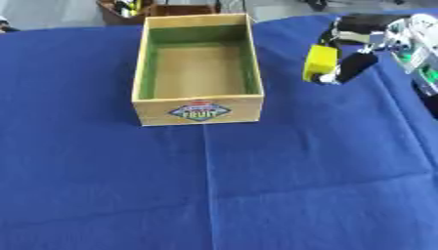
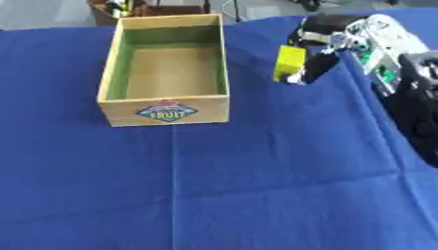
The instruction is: Pick up objects on the table and place them in the box.
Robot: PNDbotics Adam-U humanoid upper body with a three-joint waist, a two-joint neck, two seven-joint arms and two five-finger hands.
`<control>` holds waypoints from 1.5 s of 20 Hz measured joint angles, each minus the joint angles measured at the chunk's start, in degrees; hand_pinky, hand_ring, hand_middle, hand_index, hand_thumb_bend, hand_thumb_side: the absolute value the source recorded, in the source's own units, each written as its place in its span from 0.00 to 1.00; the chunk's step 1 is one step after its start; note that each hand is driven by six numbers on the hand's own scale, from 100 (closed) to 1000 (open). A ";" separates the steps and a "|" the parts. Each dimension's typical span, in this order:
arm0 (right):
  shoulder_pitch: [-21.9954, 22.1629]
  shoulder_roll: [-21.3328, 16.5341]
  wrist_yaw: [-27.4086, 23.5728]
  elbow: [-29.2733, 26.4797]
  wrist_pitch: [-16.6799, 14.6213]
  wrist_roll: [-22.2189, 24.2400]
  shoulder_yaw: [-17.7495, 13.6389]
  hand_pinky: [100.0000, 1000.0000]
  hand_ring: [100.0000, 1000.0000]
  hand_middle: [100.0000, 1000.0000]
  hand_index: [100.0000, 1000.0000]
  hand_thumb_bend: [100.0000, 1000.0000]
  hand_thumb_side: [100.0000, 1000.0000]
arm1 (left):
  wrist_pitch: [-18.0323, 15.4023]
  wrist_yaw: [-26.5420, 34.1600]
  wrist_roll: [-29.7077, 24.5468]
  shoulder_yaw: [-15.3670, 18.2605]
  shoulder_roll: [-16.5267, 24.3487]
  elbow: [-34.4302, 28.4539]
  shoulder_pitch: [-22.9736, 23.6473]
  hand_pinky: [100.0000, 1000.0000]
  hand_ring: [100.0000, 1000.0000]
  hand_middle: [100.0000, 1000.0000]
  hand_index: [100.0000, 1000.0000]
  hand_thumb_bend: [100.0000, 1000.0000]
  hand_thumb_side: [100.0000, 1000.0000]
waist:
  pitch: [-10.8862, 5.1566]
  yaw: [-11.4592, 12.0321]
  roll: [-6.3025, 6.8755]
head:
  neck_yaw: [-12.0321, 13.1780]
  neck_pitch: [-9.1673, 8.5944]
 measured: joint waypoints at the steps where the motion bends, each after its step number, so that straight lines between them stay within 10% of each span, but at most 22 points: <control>1: -0.58 0.00 -0.54 -0.56 0.35 -0.55 -0.08 0.64 0.63 0.23 0.39 0.00 0.53 | 0.00 0.00 0.00 0.00 0.00 0.00 0.00 0.35 0.60 0.53 0.65 0.05 1.00 | -0.05 0.02 -0.06 | 0.00 0.00; 15: -8.57 2.53 -1.96 -2.66 1.31 -3.70 1.20 0.63 0.62 0.21 0.37 0.00 0.56 | 0.10 0.07 -0.15 -0.35 0.02 0.00 -0.02 0.36 0.60 0.53 0.65 0.06 1.00 | -0.50 1.23 -1.04 | -0.12 0.02; 30: -11.09 14.20 7.61 3.58 -0.16 -5.18 2.89 0.63 0.63 0.23 0.38 0.00 0.55 | -0.38 0.27 -0.60 -0.52 0.00 0.00 -1.03 0.36 0.60 0.53 0.65 0.06 1.00 | 0.16 2.99 -1.50 | -0.77 0.05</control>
